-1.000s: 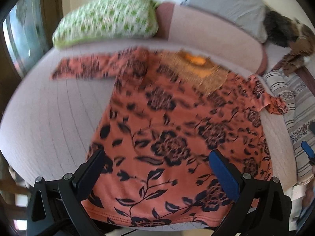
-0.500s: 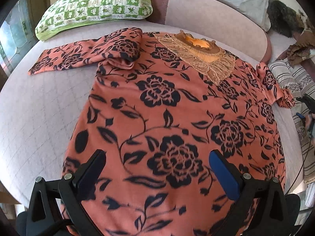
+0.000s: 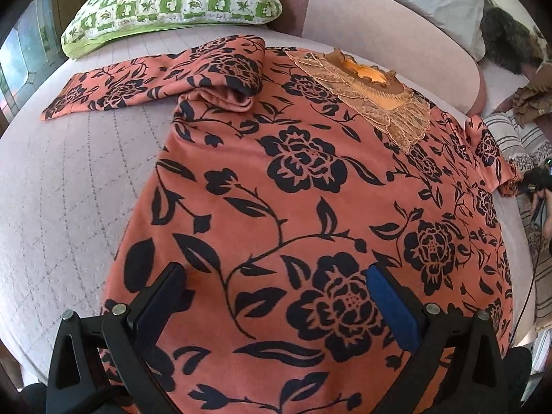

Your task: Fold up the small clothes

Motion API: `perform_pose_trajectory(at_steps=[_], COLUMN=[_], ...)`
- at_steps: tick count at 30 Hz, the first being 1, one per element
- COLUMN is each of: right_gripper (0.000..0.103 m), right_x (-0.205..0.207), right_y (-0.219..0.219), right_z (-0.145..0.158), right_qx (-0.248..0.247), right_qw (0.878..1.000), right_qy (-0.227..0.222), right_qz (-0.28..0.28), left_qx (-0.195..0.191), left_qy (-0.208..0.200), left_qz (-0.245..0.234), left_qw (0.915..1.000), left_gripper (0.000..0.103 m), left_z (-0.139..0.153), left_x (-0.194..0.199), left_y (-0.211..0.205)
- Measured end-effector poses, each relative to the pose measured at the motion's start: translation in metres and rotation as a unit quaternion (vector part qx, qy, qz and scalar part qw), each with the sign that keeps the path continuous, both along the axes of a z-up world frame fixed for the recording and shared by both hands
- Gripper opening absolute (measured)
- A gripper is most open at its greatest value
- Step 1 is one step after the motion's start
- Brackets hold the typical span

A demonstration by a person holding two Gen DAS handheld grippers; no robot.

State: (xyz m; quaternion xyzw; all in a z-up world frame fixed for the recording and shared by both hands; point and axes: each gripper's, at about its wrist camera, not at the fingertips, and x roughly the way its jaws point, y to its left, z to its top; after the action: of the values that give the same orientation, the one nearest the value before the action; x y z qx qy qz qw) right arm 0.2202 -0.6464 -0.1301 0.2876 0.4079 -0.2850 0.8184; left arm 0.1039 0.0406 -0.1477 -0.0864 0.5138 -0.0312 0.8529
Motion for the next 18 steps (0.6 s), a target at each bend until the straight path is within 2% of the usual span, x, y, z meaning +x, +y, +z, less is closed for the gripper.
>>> perform_pose_trajectory(at_steps=[2, 4, 7, 10, 12, 14, 17, 18], right_gripper=[0.005, 0.005, 0.005, 0.005, 0.005, 0.006, 0.008, 0.015], right_x=[0.006, 0.011, 0.012, 0.012, 0.016, 0.024, 0.047, 0.061], right_y=[0.027, 0.065, 0.151, 0.238, 0.308, 0.366, 0.435, 0.462], right_z=[0.039, 0.083, 0.157, 0.191, 0.193, 0.173, 0.123, 0.092], right_qx=[-0.017, -0.035, -0.038, -0.017, -0.01, 0.024, 0.072, 0.09], right_qw=[0.998, 0.99, 0.962, 0.934, 0.916, 0.905, 0.894, 0.884], right_qy=[-0.05, -0.099, -0.184, -0.224, -0.228, -0.217, -0.183, -0.152], right_qz=[0.042, 0.095, 0.197, 0.277, 0.331, 0.366, 0.402, 0.432], left_qx=[-0.008, -0.017, -0.031, -0.053, -0.069, -0.08, -0.079, -0.075], left_qy=[-0.008, -0.024, -0.039, -0.051, -0.053, -0.061, -0.07, -0.071], left_qz=[0.009, 0.019, 0.032, 0.052, 0.065, 0.082, 0.094, 0.1], left_qw=[0.9999, 0.9994, 0.9982, 0.9959, 0.994, 0.9915, 0.9899, 0.9897], left_gripper=[0.103, 0.103, 0.103, 0.103, 0.103, 0.103, 0.103, 0.103], left_z=[0.004, 0.011, 0.021, 0.025, 0.026, 0.029, 0.033, 0.034], left_x=[-0.001, -0.002, -0.008, -0.02, -0.026, -0.033, -0.036, -0.036], left_y=[0.007, 0.013, 0.026, 0.043, 0.054, 0.067, 0.08, 0.085])
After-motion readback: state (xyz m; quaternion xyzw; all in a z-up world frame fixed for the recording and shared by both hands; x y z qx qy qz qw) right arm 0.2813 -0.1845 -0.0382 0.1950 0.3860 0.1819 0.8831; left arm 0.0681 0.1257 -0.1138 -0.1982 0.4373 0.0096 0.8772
